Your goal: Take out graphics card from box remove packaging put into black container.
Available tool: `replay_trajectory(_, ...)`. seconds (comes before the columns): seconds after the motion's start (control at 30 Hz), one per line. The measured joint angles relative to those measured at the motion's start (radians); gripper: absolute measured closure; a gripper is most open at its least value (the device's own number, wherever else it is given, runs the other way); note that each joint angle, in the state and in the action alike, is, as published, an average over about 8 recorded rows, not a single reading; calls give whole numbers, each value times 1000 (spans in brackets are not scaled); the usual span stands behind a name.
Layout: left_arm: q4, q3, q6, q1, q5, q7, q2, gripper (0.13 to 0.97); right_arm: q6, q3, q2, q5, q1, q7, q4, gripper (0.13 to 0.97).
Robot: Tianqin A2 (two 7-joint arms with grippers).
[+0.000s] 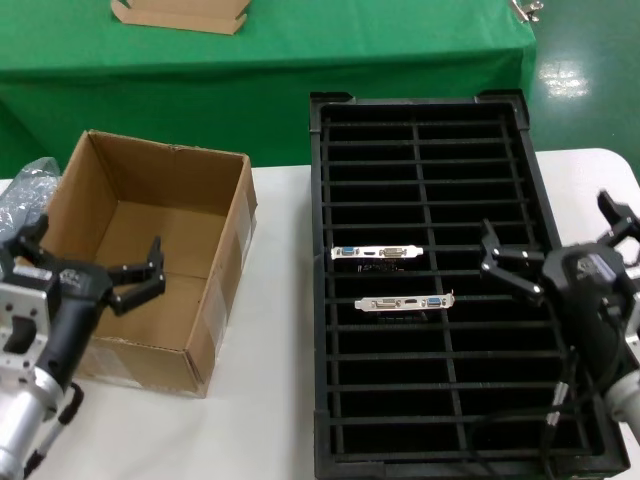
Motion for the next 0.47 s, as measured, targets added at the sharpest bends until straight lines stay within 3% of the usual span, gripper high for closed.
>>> replay_trajectory(0.47,-96,-6,-68,155,-16,-57,40,132,60,15,34,169,-94,-79,-25,129)
